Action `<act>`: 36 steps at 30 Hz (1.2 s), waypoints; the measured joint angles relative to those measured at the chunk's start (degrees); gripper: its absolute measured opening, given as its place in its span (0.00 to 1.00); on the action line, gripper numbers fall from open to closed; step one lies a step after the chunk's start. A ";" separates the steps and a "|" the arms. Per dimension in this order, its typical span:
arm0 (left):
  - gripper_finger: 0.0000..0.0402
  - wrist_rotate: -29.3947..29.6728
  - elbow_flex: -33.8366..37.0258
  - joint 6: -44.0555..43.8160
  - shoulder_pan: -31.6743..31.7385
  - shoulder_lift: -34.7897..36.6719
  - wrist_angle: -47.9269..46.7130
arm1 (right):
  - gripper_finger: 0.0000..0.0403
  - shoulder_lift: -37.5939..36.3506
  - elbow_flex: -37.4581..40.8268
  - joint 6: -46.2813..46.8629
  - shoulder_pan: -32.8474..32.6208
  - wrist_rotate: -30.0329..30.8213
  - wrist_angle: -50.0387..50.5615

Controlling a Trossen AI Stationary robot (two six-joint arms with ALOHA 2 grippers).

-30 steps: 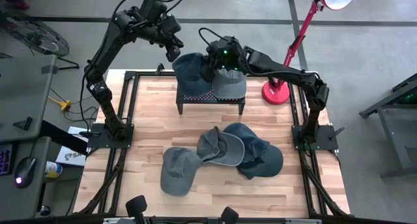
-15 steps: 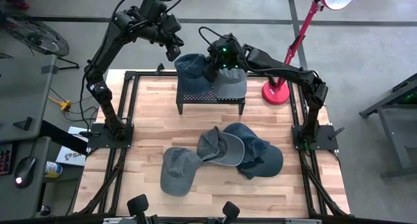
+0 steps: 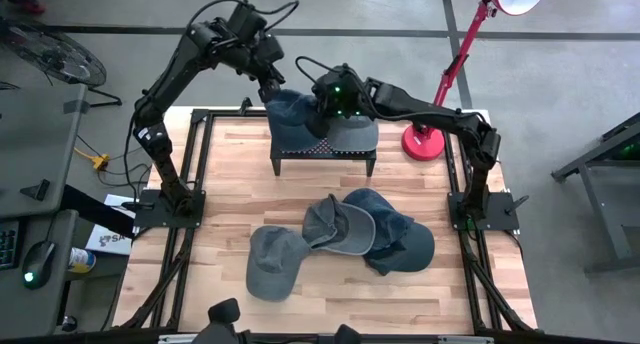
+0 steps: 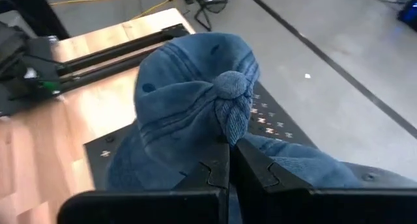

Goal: Pick & Place hat
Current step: Put the left blue cap on the shelf

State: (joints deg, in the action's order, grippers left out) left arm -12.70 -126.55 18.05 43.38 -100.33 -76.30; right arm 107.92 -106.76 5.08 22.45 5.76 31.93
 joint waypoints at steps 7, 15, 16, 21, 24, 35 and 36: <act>0.12 -0.05 5.87 -0.37 0.00 0.00 0.54 | 0.00 0.13 0.00 0.48 -0.41 0.38 6.44; 0.12 1.90 8.51 -1.17 0.00 0.00 6.32 | 0.00 0.20 0.00 1.28 -2.27 2.03 7.71; 0.12 2.75 8.78 -1.40 -0.01 0.00 6.88 | 0.00 0.20 0.00 0.78 -2.58 3.01 7.42; 0.12 5.70 11.06 -1.75 0.04 -0.02 10.50 | 0.00 0.20 -0.01 0.24 -2.10 5.37 6.92; 0.12 6.84 12.66 -1.89 0.02 -0.03 13.50 | 0.00 0.20 0.00 -0.63 -1.58 7.74 7.14; 0.12 7.02 17.39 -2.59 0.00 -0.04 18.54 | 0.01 0.20 0.00 -6.01 -0.13 3.37 6.13; 0.12 7.08 17.76 -2.79 0.00 -0.04 18.68 | 0.02 0.19 0.00 -6.40 -0.18 3.36 5.97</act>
State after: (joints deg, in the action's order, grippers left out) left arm -5.62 -108.79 15.26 43.38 -100.38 -57.63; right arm 108.10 -106.76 -1.32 22.28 9.12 37.90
